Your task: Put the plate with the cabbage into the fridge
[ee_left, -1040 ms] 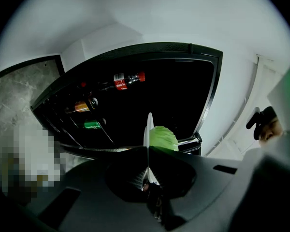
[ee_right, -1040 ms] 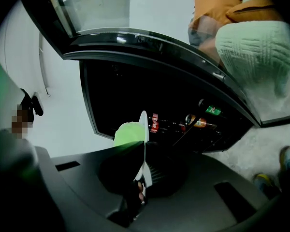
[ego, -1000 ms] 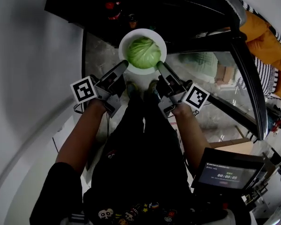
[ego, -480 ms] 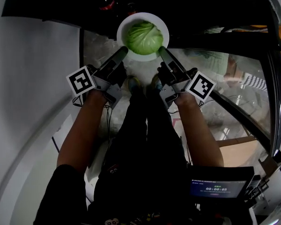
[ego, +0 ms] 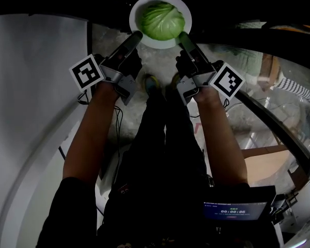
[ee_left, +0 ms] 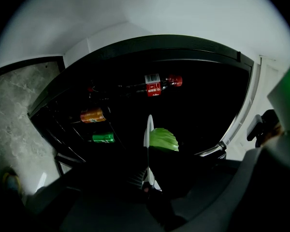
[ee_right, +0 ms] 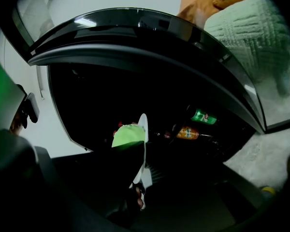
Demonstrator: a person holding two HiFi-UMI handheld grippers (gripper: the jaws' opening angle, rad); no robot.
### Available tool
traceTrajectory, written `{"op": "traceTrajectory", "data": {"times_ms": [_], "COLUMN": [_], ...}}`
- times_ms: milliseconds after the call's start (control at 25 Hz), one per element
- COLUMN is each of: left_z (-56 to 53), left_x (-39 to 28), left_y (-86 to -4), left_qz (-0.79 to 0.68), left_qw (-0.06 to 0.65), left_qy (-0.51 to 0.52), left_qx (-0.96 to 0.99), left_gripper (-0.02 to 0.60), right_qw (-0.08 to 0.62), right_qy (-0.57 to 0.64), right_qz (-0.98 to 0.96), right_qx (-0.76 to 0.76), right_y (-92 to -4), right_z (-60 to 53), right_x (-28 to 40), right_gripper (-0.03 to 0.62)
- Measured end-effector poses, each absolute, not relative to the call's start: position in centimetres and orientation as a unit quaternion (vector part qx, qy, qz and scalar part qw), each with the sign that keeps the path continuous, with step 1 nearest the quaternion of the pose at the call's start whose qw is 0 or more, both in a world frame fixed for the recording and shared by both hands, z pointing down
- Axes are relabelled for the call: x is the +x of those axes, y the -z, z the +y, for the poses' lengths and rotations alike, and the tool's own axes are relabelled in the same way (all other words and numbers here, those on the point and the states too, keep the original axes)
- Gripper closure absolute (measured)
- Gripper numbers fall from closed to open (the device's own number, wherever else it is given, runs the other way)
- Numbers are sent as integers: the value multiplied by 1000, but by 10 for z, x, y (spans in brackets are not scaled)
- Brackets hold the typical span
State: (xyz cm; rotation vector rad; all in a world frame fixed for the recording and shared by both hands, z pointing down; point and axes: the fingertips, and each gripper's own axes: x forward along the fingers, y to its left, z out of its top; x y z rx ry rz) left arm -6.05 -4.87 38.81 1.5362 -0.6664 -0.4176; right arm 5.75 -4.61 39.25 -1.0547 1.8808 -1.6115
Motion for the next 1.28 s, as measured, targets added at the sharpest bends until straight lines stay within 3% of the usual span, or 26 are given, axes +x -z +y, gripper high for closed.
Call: {"op": "traceTrajectory", "data": {"times_ms": [1280], "left_z": [-43], "left_x": [-61], "left_y": [-386], "left_qz": [-320], "left_qw": [666], "left_qy": [190], "left_qx": [646], "left_gripper": [571], "right_qw": [222], "right_qy": [591], "right_qz": [648], "right_qx": [-427], "right_y": [-392], "right_z": [-43], "right_x": [60], "right_gripper": [579]}}
